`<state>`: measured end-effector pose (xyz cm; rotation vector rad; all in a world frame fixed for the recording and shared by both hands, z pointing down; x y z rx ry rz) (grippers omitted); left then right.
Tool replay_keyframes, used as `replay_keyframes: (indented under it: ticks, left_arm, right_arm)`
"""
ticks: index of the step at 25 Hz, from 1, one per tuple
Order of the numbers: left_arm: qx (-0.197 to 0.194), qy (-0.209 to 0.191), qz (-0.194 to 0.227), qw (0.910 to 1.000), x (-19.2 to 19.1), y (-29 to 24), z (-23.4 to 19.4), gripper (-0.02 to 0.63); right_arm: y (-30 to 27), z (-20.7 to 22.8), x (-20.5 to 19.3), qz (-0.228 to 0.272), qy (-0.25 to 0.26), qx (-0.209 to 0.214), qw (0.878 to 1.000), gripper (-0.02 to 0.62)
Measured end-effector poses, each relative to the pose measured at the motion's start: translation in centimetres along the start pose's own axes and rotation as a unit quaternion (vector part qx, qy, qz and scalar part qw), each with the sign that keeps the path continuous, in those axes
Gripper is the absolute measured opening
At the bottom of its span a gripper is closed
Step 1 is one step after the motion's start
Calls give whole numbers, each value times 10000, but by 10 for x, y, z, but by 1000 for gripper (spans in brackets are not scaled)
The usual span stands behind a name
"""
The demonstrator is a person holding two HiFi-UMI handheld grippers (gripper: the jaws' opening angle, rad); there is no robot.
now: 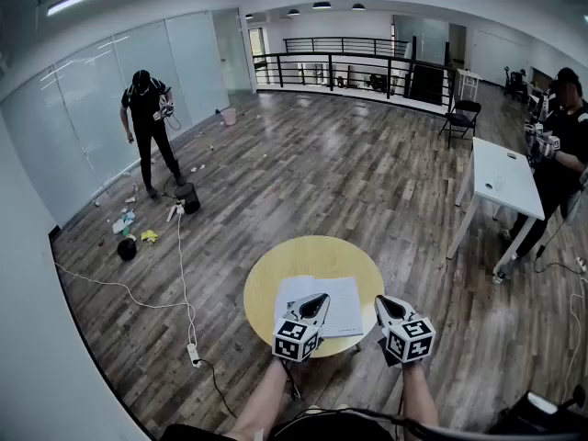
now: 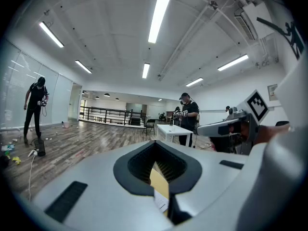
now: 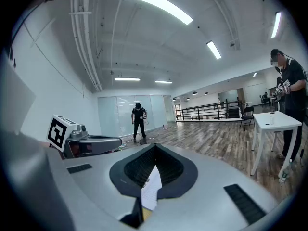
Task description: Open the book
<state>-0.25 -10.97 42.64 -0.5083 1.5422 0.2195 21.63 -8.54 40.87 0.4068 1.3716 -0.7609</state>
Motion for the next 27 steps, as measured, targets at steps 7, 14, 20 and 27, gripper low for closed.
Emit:
replay_keyframes:
  ticks: [7,14,20,27]
  left_arm:
    - [-20,13,20,10000,1,6,0,-2]
    - [5,6,56,10000,2,12,-4,-2]
    - [24,-13,58,10000,3,16,-9,-2]
    - [-7,-74,82,9999,7,21,-11,-2]
  right_arm:
    - [-4,-13,-1,-115,95,74,9999,3]
    - [-6,-19,1,-60,79,110,9999,3]
    - [-10,-25,1,-50,69,152,9998,3]
    - [-11,-30,2,-22,51,162,9999,3]
Point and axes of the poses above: the fingertips, and each gripper's own axes: y backward along the fingers, z to its right, x out of its top, the point moved 8 cm from there along y, backward along the fingers, and after that the axes turned 13 degrees about x, right-handed, at the moved point
